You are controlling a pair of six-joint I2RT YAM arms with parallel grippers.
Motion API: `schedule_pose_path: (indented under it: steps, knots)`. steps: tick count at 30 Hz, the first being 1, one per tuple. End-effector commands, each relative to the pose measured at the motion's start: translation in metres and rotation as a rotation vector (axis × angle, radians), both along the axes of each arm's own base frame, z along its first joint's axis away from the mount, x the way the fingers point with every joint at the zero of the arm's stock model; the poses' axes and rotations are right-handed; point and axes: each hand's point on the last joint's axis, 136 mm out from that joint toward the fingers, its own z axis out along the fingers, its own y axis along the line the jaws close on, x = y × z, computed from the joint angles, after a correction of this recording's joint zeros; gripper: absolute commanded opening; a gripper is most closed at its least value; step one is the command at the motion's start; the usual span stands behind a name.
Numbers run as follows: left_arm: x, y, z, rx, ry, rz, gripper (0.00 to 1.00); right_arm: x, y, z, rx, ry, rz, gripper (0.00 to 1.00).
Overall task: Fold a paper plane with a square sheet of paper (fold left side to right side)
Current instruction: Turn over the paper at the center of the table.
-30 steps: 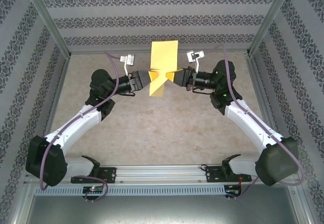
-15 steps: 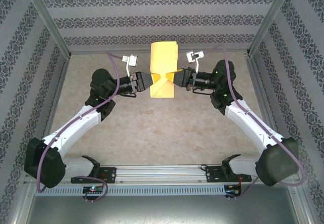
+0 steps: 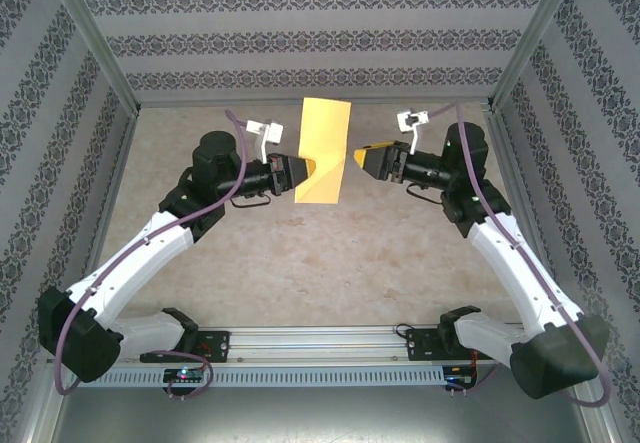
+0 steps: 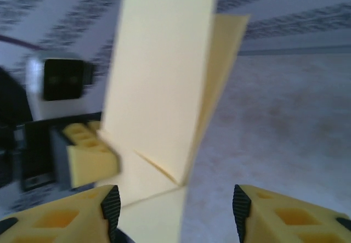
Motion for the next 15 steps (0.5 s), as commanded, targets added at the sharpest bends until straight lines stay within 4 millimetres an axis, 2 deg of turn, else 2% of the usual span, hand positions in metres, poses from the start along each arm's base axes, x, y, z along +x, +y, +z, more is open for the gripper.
schedule_pose_path:
  steps: [1,4,7,10,12,15]
  knots:
    - [-0.001,0.028,-0.062,0.393,0.023,0.139,0.1,0.013,-0.058,-0.068,-0.361,0.113,-0.297,0.63]
    - [-0.003,0.045,-0.099,0.633,0.083,0.234,0.07,0.018,-0.107,-0.103,-0.584,0.187,-0.494,0.68]
    - [-0.009,0.065,-0.131,0.861,0.153,0.336,0.07,0.015,-0.141,-0.126,-0.711,0.224,-0.613,0.77]
    - [-0.015,0.083,-0.149,1.05,0.193,0.44,0.06,0.011,-0.159,-0.135,-0.735,0.232,-0.683,0.92]
    - [-0.018,0.094,-0.155,1.161,0.21,0.502,0.06,0.01,-0.164,-0.139,-0.725,0.239,-0.702,0.97]
    - [-0.021,0.105,-0.168,1.328,0.244,0.562,0.06,0.009,-0.167,-0.142,-0.714,0.246,-0.713,0.98]
